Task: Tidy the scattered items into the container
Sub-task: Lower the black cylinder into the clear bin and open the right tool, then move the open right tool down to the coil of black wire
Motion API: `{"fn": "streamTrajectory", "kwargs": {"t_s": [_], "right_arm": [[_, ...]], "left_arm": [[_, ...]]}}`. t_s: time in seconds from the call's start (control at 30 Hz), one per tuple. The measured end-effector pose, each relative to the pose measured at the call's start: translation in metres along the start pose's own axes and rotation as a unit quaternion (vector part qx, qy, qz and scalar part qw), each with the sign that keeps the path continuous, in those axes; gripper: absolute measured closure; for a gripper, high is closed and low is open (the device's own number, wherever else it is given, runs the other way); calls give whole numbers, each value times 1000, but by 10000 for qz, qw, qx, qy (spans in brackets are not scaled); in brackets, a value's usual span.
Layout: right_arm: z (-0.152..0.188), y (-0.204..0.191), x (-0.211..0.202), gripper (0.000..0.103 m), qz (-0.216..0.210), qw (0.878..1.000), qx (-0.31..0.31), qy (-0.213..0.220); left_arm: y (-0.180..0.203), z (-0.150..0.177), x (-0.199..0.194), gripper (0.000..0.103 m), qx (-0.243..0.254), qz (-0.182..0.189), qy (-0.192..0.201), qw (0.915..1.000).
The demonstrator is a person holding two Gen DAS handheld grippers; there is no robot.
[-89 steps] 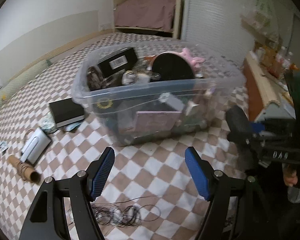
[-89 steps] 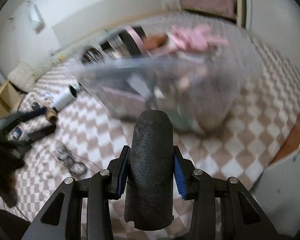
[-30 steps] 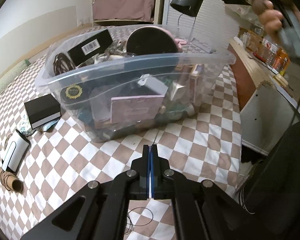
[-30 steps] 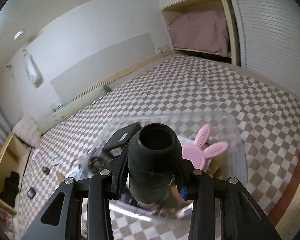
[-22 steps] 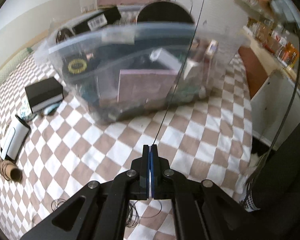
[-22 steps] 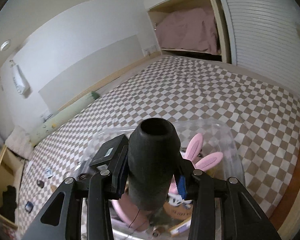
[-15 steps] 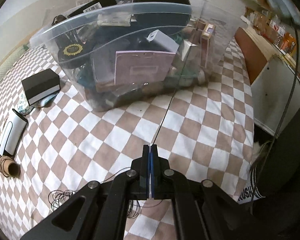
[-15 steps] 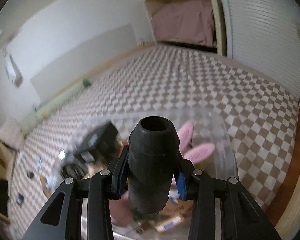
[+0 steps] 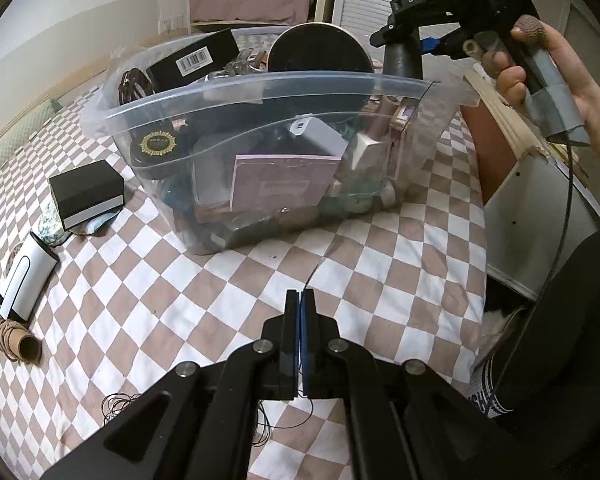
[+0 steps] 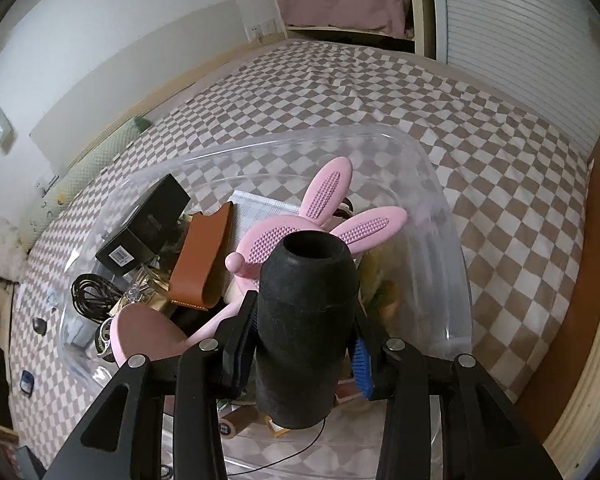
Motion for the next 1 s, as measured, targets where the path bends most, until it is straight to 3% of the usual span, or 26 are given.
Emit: {"fn": "streamTrajectory", "kwargs": {"t_s": [0.07, 0.13, 0.17, 0.2, 0.27, 0.63, 0.7, 0.77, 1.0], "right_arm": [[2, -3, 4, 60, -30, 9999, -72, -81], [3, -5, 5, 44, -29, 9999, -119, -100], [4, -6, 5, 33, -20, 9998, -144, -95], [4, -6, 5, 31, -3, 9998, -178, -77], [1, -7, 0, 31, 48, 9997, -253, -4], [4, -10, -8, 31, 22, 9997, -235, 60], [3, -14, -14, 31, -12, 9995, -282, 160], [3, -20, -25, 31, -151, 9987, -354, 329], [24, -80, -64, 31, -990, 9871, -1115, 578]], "left_arm": [[1, -1, -1, 102, 10, 18, 9, 10000], [4, -2, -1, 101, 32, 34, 21, 10000], [5, -2, -2, 95, 53, 38, 24, 10000], [6, -3, -2, 89, 77, 45, 27, 10000], [8, -3, -3, 67, 105, 59, 59, 9999], [3, -4, -4, 64, 43, -40, 79, 10000], [-2, -4, -5, 54, -27, -94, 96, 9999], [-10, -3, -8, 44, -138, -173, 153, 9996], [-52, 3, -23, 43, -637, -562, 253, 9961]]}}
Point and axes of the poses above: each gripper's, at about its wrist camera, not at the fingertips, and x roughly the way its jaws point, y to its right, z to its underside, the point moved 8 cm from there along x, roughly the way its jaws point
